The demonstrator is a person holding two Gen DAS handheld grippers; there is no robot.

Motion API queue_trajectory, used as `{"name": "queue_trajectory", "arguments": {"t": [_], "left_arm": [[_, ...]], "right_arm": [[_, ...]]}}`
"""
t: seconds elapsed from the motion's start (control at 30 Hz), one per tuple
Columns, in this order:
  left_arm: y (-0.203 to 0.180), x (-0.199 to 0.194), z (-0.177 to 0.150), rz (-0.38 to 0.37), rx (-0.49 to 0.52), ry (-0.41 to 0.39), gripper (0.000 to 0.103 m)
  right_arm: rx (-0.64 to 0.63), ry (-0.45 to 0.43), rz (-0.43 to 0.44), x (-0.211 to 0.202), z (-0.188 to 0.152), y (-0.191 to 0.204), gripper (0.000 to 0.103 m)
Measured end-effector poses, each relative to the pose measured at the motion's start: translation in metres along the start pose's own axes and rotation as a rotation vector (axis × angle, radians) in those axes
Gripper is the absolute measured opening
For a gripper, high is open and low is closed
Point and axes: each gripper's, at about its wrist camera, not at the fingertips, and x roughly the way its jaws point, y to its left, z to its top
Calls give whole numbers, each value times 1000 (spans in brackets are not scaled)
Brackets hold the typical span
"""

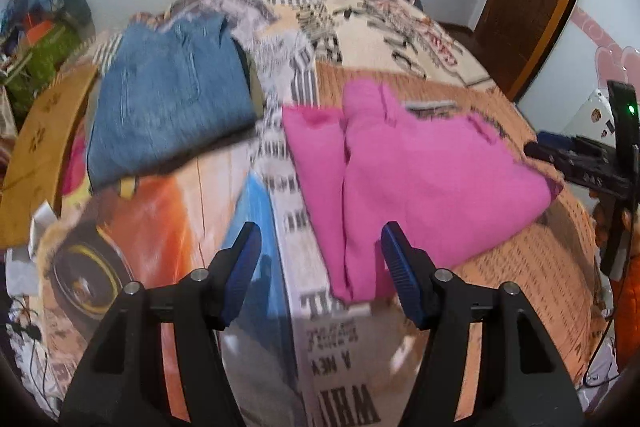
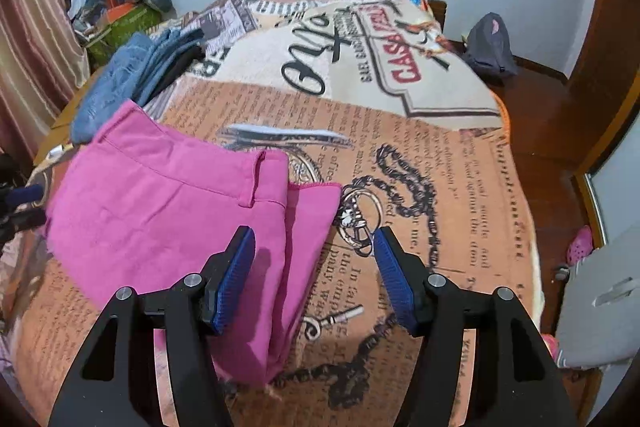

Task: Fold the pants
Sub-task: 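Grasp the folded pink pants with the left tool and lift it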

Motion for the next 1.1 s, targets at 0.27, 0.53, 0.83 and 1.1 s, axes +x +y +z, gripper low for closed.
{"name": "queue_trajectory", "arguments": {"t": [0.27, 0.53, 0.83, 1.1], "left_arm": [[-8, 22, 26, -75, -22, -6, 63], [4, 64, 22, -124, -97, 74, 73], [1, 80, 27, -193, -87, 93, 74], [-5, 87, 36, -277, -85, 94, 36]], "right_arm": [[38, -20, 45, -19, 1, 8, 64], [84, 69, 93, 16, -9, 14, 64], [182, 117, 180, 44, -9, -2, 70], [195, 122, 224, 52, -5, -6, 49]]}}
